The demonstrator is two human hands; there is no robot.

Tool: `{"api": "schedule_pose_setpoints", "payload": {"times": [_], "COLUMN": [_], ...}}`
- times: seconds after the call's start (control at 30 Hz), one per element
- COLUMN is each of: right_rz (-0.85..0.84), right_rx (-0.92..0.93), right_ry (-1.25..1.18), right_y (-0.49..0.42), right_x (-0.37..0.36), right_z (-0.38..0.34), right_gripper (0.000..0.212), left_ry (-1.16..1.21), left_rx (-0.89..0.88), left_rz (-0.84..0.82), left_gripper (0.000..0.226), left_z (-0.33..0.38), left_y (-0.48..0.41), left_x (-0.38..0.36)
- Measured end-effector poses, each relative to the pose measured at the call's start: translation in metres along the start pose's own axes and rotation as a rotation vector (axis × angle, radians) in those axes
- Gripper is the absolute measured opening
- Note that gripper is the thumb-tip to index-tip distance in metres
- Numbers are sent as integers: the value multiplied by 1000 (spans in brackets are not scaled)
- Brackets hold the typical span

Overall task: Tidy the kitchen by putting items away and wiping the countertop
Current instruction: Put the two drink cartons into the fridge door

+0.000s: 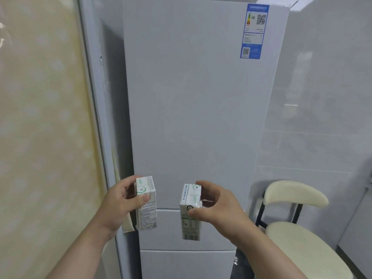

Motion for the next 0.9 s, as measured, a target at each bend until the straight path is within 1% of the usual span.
{"api": "schedule_pose_setpoints", "payload": {"times": [0.1, 0.23, 0.3, 0.37, 0.47, 0.57, 0.67, 0.73, 0.83, 0.9], "right_rz": [-24, -32, -30, -26, -20, -18, -10, -6, -12, -15], "right_rx": [27, 54, 64, 70, 67, 57, 52, 51, 50, 51], "right_ry": [29, 43, 44, 40, 42, 33, 28, 31, 40, 43], "right_y": [-46, -104, -129, -148, -170, -188, -199, -204, -209, -210], "right_x": [-17, -35, -42, -48, -53, -57, -60, -62, -63, -65], "right_z": [-6, -11, -12, -12, -10, -8, -8, -8, -9, -10], "right_gripper": [67, 69, 73, 75, 73, 73, 77, 78, 75, 77], "left_ry": [-9, -31, -64, -101, -100, -46, -12, -1, 30, 46], "left_rx": [-24, -9, -1, -42, -76, -65, -102, -131, -126, -96], "left_rz": [-15, -19, 38, 99, 128, 53, -63, -111, -105, -89], "left_gripper": [57, 61, 60, 51, 52, 55, 53, 51, 53, 55], "left_z": [-11, -33, -39, -38, -38, -47, -49, -48, -53, -56], "left_y": [-47, -111, -138, -158, -179, -198, -207, -209, -214, -217], "left_x": [12, 30, 40, 49, 59, 61, 54, 51, 53, 56]}}
Point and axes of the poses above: each hand's wrist, its own y-axis away from the middle knuckle, its own x-axis out of the back of the hand, z = x × y, the point moved 8 cm from there along -y, towards the middle knuckle, and after that the axes turned 5 degrees about z, right-handed, at the moved point
